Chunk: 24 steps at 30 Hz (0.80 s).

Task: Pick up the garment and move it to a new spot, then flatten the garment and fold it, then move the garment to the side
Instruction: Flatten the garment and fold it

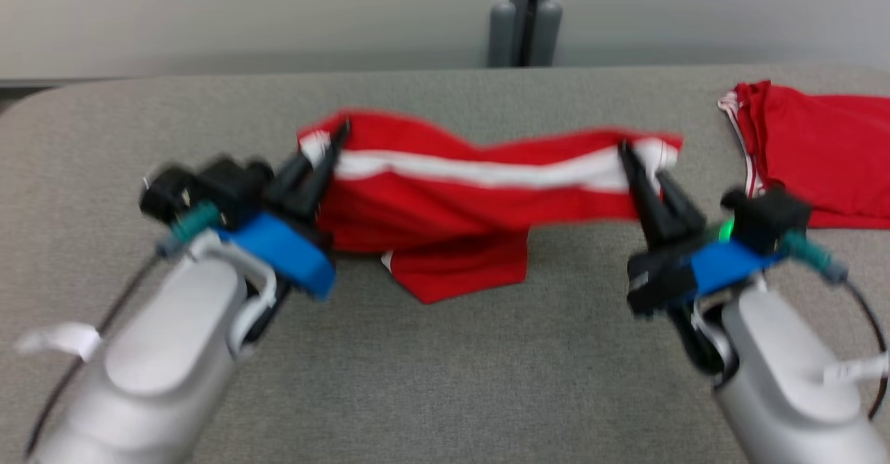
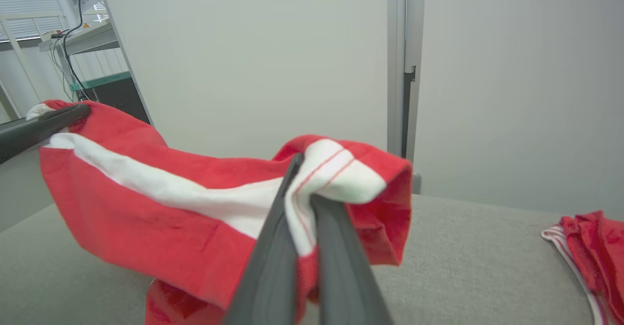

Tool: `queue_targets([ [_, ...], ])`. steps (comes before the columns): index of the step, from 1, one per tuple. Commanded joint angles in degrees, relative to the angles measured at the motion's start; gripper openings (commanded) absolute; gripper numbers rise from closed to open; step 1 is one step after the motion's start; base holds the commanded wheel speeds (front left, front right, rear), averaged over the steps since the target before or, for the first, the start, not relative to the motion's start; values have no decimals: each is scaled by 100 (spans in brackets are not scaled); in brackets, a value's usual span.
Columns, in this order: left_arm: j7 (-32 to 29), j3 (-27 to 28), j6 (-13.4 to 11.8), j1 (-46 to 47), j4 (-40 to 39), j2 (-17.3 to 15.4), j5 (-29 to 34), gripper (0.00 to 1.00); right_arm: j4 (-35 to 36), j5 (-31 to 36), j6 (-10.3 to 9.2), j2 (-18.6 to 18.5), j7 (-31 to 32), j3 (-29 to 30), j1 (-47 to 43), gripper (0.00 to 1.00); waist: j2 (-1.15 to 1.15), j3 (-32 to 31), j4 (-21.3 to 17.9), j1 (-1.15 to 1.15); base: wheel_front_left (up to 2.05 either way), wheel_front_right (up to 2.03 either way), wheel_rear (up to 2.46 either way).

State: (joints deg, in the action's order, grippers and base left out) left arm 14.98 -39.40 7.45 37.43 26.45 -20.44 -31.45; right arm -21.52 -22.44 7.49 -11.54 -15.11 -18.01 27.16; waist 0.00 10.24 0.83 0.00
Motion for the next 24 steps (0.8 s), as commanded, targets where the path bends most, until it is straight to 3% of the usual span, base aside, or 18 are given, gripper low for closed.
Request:
queue_targets([
  [1, 13, 16, 6, 230, -24, -38, -43, 0, -69, -44, 1, -22, -2, -10, 234, 0, 0, 81, 13, 0, 0, 0, 0],
  [15, -149, -138, 5, 3846, 629, -269, -799, 0, -1975, -882, 1, 374, 40, -41, 4525, 0, 0, 1320, -330, 0, 0, 0, 0],
  [20, -39, -348, 5, 4444, 942, -213, -1007, 0, -2539, -1005, 1, 379, 4, -82, 5255, 0, 0, 1475, -313, 0, 0, 0, 0],
  [24, 10, -557, 5, 4306, 1058, -188, -1153, 0, -2770, -1092, 1, 379, -6, -206, 5229, 0, 0, 1569, -276, 0, 0, 0, 0],
])
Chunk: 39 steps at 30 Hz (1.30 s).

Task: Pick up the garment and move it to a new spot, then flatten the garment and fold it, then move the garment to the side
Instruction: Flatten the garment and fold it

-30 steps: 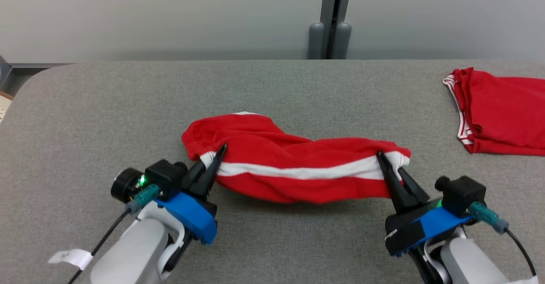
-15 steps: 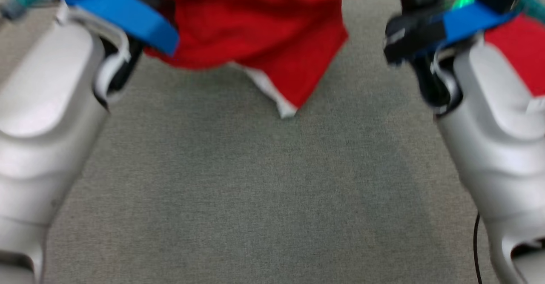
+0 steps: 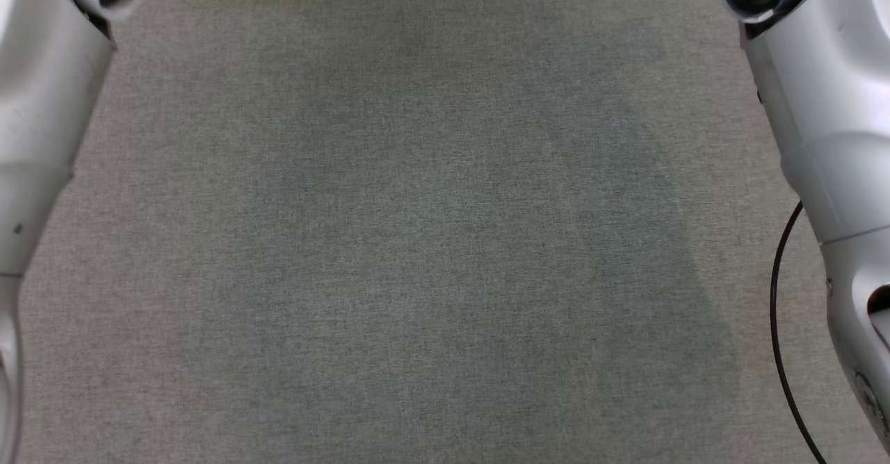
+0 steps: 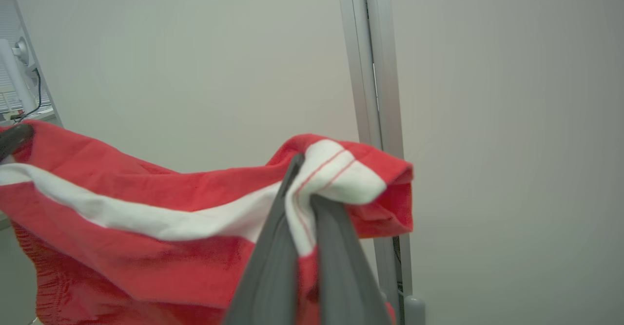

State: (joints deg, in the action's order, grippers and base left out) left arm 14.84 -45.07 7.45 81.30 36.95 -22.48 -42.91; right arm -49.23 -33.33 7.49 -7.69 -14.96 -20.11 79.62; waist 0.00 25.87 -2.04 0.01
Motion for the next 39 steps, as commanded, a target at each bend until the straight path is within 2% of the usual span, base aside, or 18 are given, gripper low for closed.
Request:
queue_targets([
  [1, 32, -61, 5, -185, 24, 31, -35, 0, -27, -14, 1, -15, -24, -28, -111, 0, 0, 23, 26, -1, 0, 0, 0],
  [5, 41, -19, 5, -707, -157, 109, -28, 0, 56, -65, 1, -124, -26, -135, -679, 0, 0, 51, 120, -1, 0, 0, 0],
  [10, 40, 298, 6, -1877, -631, 142, 237, 0, 293, -60, 1, -188, -27, -328, -1702, 0, 0, -57, 128, -1, 0, 0, 0],
  [18, 41, 878, 5, -4125, -1396, 278, 726, 0, 1055, 47, 1, -389, -23, -412, -3639, 0, 0, -567, 176, -1, 0, 0, 0],
  [23, 41, 962, 5, -5322, -1676, 373, 970, 0, 1471, 2, 1, -511, -24, -372, -4775, 0, 0, -908, 246, -1, 0, 0, 0],
  [29, 41, 815, 5, -6270, -1895, 490, 1126, 0, 1874, -89, 1, -603, -24, -269, -5886, 0, 0, -1281, 381, -1, 0, 0, 0],
  [39, 42, 916, 5, -7431, -2146, 535, 1255, 0, 2593, 95, 1, -629, -24, 76, -7470, 0, 0, -1776, 472, -1, 0, 0, 0],
])
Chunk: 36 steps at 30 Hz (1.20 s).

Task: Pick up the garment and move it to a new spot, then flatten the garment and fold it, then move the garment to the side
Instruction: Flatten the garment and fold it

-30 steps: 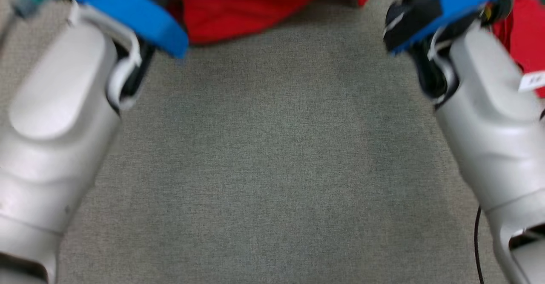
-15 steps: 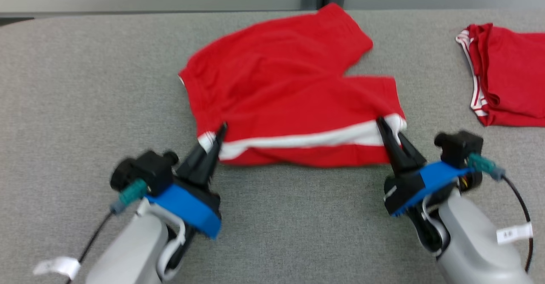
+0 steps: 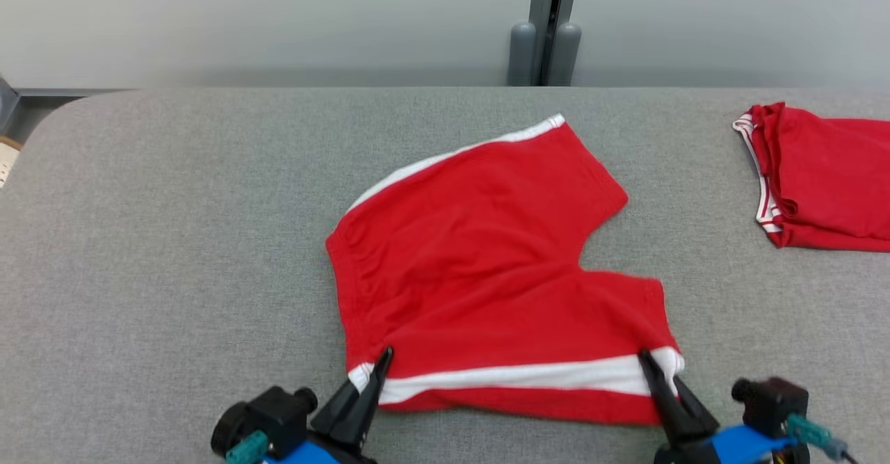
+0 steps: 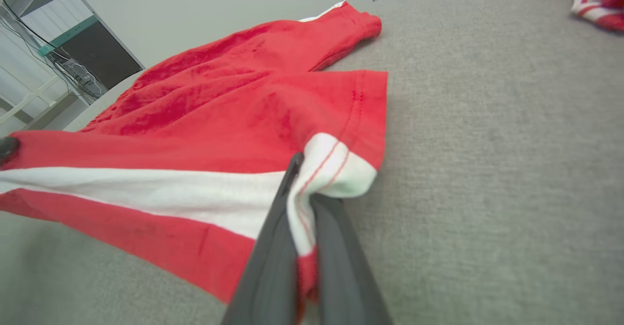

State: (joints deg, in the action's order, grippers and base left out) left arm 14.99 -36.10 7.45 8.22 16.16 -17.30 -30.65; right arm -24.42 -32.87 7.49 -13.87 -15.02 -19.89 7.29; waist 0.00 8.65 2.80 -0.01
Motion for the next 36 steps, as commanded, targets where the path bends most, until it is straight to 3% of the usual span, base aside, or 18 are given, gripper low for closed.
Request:
queue_targets([
  [1, 26, 9, 5, -203, -95, 26, 45, 0, 187, 85, 1, -8, -18, 92, -379, 0, 0, -82, -2, 1, 0, 0, 0],
  [9, 26, 23, 5, -413, -186, 80, 57, 0, 554, 258, 1, 118, 4, 392, -854, 0, 0, -154, -2, 1, 0, 0, 0],
  [18, 26, -4, 6, -46, -235, 114, 94, 0, 805, 447, 1, 51, 58, 704, -407, 0, 0, -44, 63, 1, 0, 0, 0],
  [27, 26, 73, 6, 812, -188, 43, 27, 0, 715, 580, 1, -99, 187, 727, 758, 0, 0, 294, 154, 1, 0, 0, 0],
  [36, 27, 1, 6, 2007, 324, 135, -162, 0, -76, 686, 1, -183, 306, 460, 2418, 0, 0, 979, 344, 1, 0, 0, 0],
])
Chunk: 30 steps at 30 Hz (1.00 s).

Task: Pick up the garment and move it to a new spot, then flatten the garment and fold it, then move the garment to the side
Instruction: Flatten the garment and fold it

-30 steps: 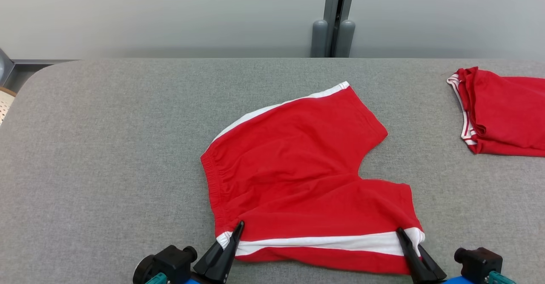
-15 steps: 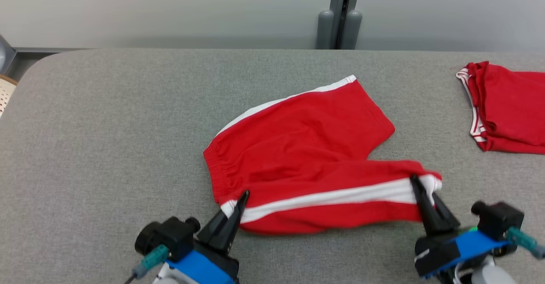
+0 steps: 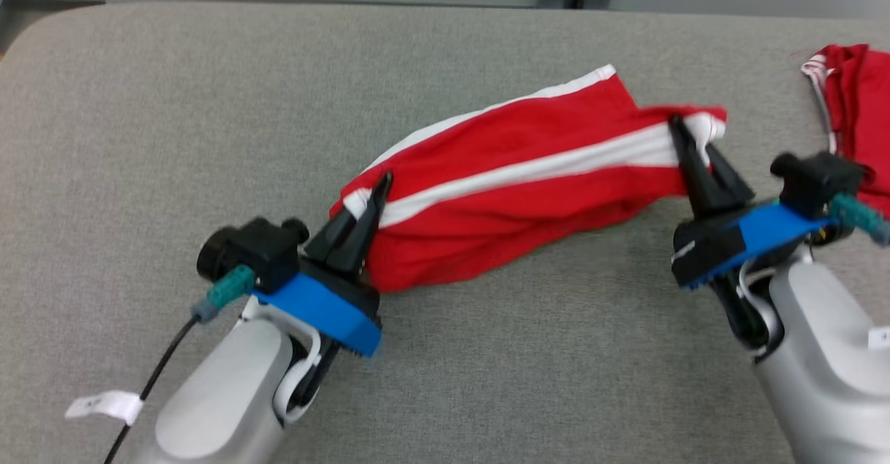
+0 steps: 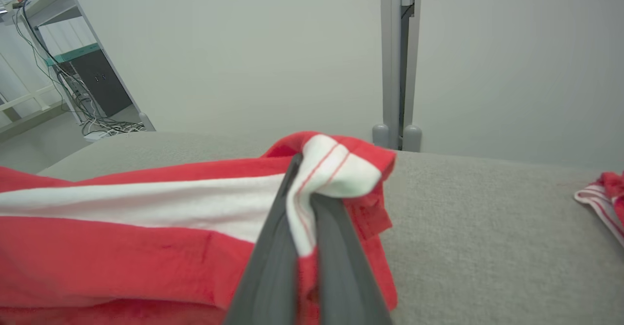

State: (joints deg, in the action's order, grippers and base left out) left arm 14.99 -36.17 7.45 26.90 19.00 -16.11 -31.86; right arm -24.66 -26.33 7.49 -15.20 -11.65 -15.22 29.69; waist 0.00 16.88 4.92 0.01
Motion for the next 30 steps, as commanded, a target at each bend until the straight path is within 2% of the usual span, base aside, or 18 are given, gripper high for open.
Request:
queue_targets([
  [1, 27, 23, 6, 260, 93, 57, -85, 0, -164, 35, 1, -53, -46, -22, 359, 0, 0, 222, 162, -1, 0, 0, 0],
  [9, 27, 15, 6, 1028, 701, 235, -303, 0, -1364, -57, 1, 116, 41, -251, 1590, 0, 0, 611, 295, -1, 0, 0, 0],
  [15, 27, -99, 6, 1334, 1145, 383, -403, 0, -2159, -23, 1, 176, -82, -450, 2109, 0, 0, 802, 356, -1, 0, 0, 0],
  [16, 27, -123, 6, 1355, 1198, 402, -395, 0, -2260, -28, 1, 177, -118, -474, 2157, 17, 0, 814, 354, -1, 0, 0, 0],
  [17, 27, -134, 6, 1379, 1225, 425, -394, 0, -2342, -38, 1, 172, -142, -501, 2194, 46, 0, 822, 351, -1, 0, 0, 0],
  [18, 27, -137, 6, 1379, 1252, 440, -398, 38, -2414, -53, 1, 154, -185, -517, 2214, 100, 0, 826, 346, -1, 0, 0, 0],
  [19, 27, -144, 6, 1360, 1293, 435, -378, 82, -2496, -63, 0, 138, -200, -536, 2221, 100, 0, 821, 339, -1, 0, 0, 0],
  [20, 27, -140, 6, 1336, 1312, 428, -346, 100, -2550, -77, 1, 127, -230, -555, 2228, 100, 0, 811, 331, -1, 0, 0, 0],
  [30, 27, 110, 6, 505, 1012, 365, -83, 100, -2564, -220, 1, -157, -352, -572, 1710, 100, 0, 449, 336, -1, 0, 0, 0],
])
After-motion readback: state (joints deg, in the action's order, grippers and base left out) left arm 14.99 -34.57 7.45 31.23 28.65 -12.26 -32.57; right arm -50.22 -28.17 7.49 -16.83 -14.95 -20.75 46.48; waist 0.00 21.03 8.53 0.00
